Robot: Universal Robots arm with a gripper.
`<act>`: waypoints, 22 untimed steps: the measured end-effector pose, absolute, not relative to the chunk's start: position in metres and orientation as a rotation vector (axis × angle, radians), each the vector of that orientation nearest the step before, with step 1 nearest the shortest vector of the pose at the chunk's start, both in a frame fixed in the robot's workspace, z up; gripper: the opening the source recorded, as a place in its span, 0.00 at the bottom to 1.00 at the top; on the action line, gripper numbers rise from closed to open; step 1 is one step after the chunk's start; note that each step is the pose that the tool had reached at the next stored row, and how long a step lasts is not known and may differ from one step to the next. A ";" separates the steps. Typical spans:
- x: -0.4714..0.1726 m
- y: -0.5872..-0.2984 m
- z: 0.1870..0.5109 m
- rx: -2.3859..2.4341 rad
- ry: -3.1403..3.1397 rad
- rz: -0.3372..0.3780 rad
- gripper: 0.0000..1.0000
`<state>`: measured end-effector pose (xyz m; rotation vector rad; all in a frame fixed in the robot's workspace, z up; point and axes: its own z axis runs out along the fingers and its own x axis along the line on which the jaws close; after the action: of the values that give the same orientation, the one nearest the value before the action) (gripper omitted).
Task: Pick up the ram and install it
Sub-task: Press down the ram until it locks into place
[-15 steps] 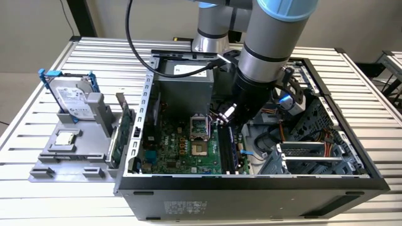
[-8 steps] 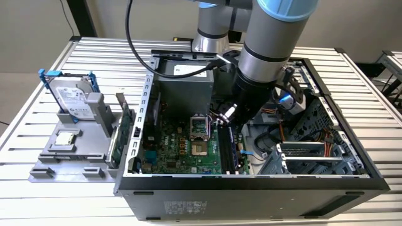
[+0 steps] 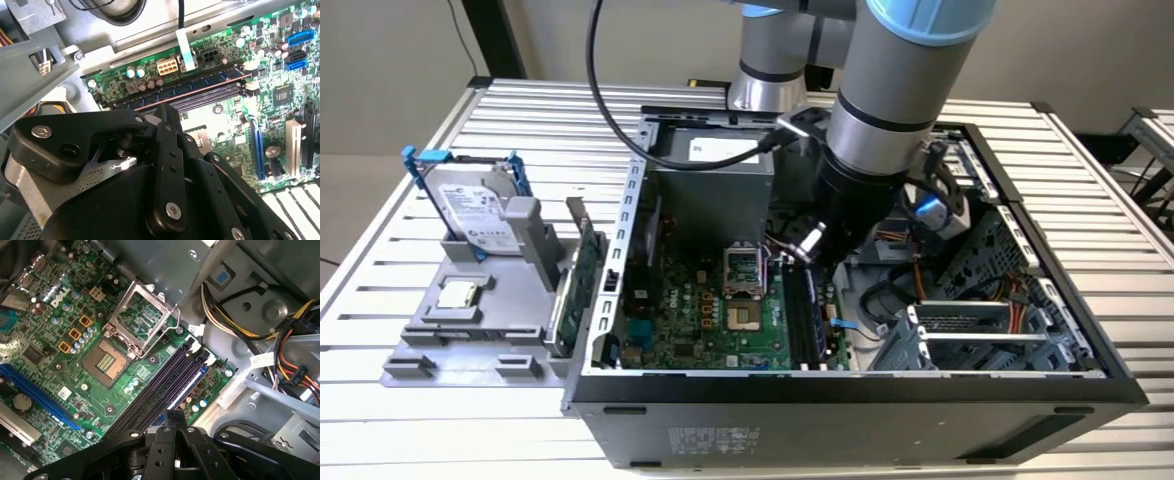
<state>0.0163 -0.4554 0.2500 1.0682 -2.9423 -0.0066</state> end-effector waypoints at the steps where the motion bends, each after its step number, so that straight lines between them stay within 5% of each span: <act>1: 0.016 -0.455 0.250 1.082 -2.937 -0.006 0.00; 22: 0.016 -0.455 0.249 1.519 -2.737 -0.004 0.00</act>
<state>0.0163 -0.4554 0.2492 1.5187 -2.7367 -0.0038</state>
